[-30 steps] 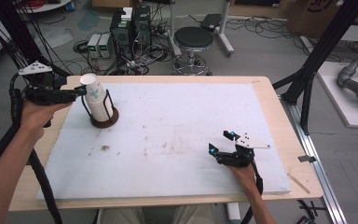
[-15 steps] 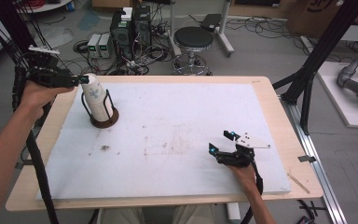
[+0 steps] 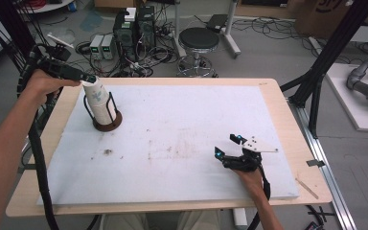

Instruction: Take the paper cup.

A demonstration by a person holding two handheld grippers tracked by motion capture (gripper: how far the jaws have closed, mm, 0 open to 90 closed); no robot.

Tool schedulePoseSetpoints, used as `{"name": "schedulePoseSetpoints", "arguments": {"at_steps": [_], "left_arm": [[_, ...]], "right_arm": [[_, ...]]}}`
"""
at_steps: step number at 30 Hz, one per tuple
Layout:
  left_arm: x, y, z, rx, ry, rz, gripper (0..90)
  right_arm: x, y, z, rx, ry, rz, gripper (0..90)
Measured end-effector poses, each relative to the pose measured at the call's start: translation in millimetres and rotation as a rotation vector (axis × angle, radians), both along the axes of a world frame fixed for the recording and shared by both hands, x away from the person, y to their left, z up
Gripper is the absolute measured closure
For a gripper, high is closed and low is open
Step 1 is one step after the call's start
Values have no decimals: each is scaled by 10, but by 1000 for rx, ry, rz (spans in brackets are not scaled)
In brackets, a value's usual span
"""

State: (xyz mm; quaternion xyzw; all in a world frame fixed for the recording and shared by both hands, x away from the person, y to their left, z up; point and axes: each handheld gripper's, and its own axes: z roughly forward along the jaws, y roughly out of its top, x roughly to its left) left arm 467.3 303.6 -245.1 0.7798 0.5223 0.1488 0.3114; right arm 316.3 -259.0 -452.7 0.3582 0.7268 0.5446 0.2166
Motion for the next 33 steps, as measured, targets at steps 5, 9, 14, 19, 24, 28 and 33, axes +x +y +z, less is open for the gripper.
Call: {"name": "schedulePoseSetpoints", "arguments": {"at_steps": [5, 9, 14, 19, 24, 28, 33], "left_arm": [[90, -57, -12, 1, 31, -3, 167], [170, -109, -92, 20, 78, -14, 174], [218, -166, -145, 32, 99, -13, 182], [240, -182, -179, 47, 126, -12, 182], [281, -201, -215, 60, 141, -16, 182], [305, -214, -233, 64, 143, -7, 189], [302, -208, -235, 65, 148, -6, 218]], "right_arm": [[-1, -1, 0, 3, 4, -3, 160], [-3, 2, 0, 2, 0, -2, 160], [3, -5, -1, 6, 3, -5, 160], [3, -7, 0, 8, 8, -4, 160], [2, -5, -1, 7, 6, -7, 160], [5, -9, -1, 7, 5, -6, 160], [9, -10, -2, 13, 7, -8, 160]]}}
